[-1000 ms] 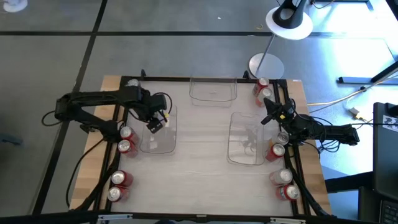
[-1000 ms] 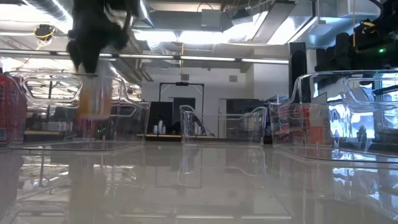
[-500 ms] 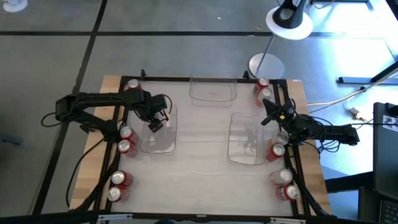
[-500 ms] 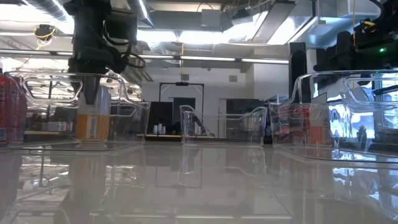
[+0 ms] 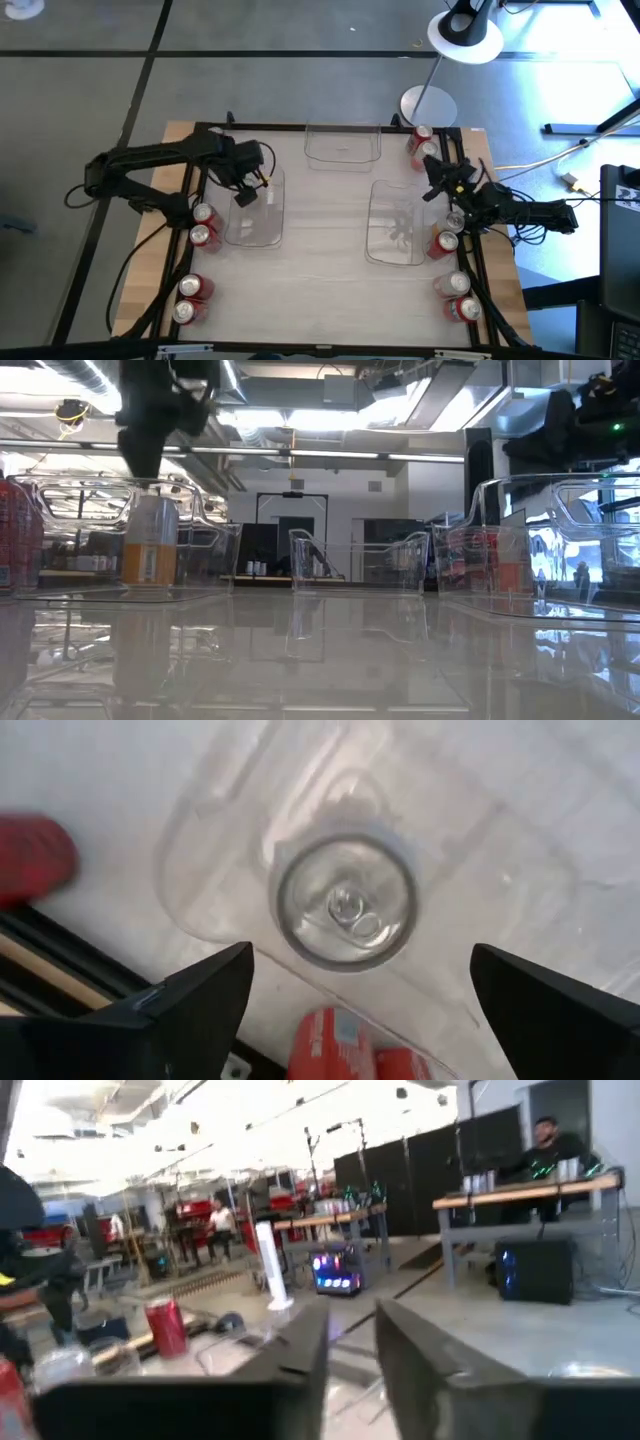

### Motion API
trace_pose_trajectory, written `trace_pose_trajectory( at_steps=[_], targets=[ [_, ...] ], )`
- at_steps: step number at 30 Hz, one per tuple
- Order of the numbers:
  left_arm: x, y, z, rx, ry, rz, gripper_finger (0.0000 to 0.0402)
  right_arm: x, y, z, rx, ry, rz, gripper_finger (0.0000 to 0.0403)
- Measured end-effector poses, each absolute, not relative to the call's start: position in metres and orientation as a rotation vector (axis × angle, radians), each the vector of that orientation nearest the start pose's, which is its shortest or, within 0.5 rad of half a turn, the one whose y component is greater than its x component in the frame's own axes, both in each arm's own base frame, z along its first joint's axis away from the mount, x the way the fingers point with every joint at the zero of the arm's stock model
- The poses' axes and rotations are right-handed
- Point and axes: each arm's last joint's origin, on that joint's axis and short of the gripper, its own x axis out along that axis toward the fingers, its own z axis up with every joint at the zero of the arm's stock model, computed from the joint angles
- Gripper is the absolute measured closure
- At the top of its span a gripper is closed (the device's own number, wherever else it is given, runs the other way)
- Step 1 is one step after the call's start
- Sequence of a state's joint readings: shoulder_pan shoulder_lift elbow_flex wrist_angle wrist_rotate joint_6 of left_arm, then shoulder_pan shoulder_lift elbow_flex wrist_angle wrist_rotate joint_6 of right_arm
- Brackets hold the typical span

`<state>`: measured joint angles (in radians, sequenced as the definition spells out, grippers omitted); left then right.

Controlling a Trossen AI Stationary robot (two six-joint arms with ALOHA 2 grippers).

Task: Sort soda cans
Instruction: Put the top orange white soda can into the left transparent bin

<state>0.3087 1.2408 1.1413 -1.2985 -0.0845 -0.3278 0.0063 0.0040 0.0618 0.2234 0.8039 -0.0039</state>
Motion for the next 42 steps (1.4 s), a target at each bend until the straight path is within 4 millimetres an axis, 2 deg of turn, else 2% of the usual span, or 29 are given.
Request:
trace_pose_trajectory(
  at_steps=[5,9,12,18,23,26,32,38,42],
  targets=[
    [0.182,0.068,0.327,-0.391,1.179,0.58,0.004,0.075,-0.022,0.225,0.076,-0.242,-0.893,0.0196],
    [0.175,0.076,0.337,-0.379,1.081,0.594,0.0039,0.072,-0.024,0.255,0.055,-0.161,-1.016,0.0121],
    [0.17,0.083,0.34,-0.374,1.045,0.607,0.0039,0.074,-0.025,0.277,0.019,-0.078,-1.098,0.009],
    [0.172,0.096,0.344,-0.322,0.973,0.587,0.0039,0.087,-0.026,0.309,-0.028,0.05,-1.173,0.0093],
    [0.171,0.105,0.346,-0.285,0.944,0.6,0.0039,0.096,-0.035,0.319,-0.005,0.152,-1.226,0.0114],
    [0.17,0.109,0.348,-0.266,0.926,0.607,0.0039,0.103,-0.046,0.318,0.002,0.261,-1.252,0.0121],
    [0.169,0.112,0.348,-0.254,0.921,0.613,0.0039,0.112,-0.073,0.313,0.166,0.466,-1.238,0.0123],
    [0.17,0.112,0.349,-0.252,0.91,0.614,0.0039,0.114,-0.096,0.297,0.351,0.619,-1.198,0.0123],
    [0.17,0.112,0.349,-0.25,0.911,0.613,0.0039,0.113,-0.115,0.284,0.45,0.713,-1.238,0.0123]
  ],
)
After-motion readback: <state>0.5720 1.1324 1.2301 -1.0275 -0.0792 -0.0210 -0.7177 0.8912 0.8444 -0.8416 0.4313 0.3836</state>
